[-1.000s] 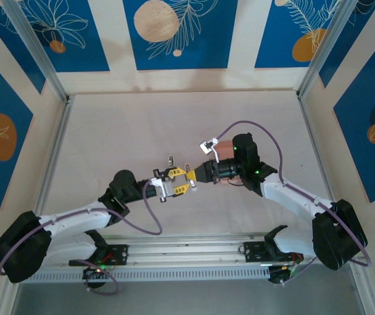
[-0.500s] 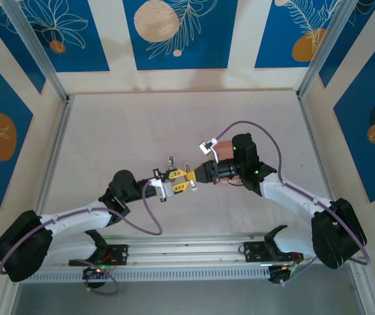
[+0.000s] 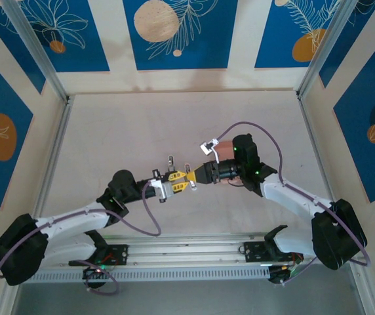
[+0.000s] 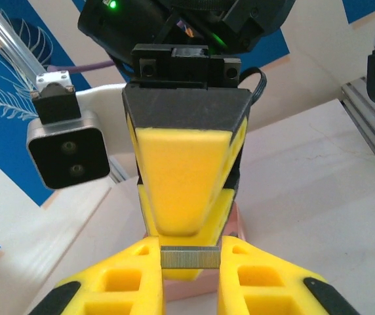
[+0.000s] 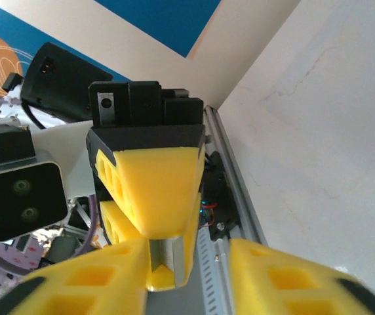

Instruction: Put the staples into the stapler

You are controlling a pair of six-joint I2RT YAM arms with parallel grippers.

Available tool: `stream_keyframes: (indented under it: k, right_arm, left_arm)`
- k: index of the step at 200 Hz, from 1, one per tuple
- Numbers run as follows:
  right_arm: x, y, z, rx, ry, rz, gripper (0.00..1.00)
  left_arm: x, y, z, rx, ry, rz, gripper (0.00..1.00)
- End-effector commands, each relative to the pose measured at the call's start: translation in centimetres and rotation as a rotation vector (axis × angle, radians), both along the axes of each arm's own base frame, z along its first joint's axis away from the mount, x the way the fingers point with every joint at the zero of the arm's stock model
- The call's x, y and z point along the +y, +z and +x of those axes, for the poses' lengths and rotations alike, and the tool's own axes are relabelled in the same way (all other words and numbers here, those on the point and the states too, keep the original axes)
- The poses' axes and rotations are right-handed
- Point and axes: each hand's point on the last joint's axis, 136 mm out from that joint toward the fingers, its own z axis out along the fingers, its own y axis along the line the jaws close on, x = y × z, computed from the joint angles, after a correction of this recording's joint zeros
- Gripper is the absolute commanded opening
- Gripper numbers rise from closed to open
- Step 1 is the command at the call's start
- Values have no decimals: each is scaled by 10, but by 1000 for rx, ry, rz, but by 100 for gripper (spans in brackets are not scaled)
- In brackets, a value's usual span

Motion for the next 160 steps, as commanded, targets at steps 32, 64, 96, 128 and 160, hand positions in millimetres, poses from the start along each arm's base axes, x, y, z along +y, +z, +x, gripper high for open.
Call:
stream_keyframes:
  k: [32, 64, 96, 128, 160]
  right_arm:
    - [-36, -21, 28, 29, -211, -115, 49]
    - [-57, -42, 45, 76, -337, -190, 49]
    - [-77, -53, 53, 104, -430, -213, 49]
    - [-87, -57, 50, 95, -463, -235, 49]
    - [-94, -58, 46, 77, -483, -252, 49]
  left_arm:
    - [17, -20, 2, 178, 98, 304, 18]
    - [38, -46, -3, 356, 145, 598, 18]
    - [66, -76, -8, 495, 188, 968, 18]
    - [84, -104, -10, 556, 210, 1305, 19]
    - [82, -128, -6, 545, 196, 1506, 21]
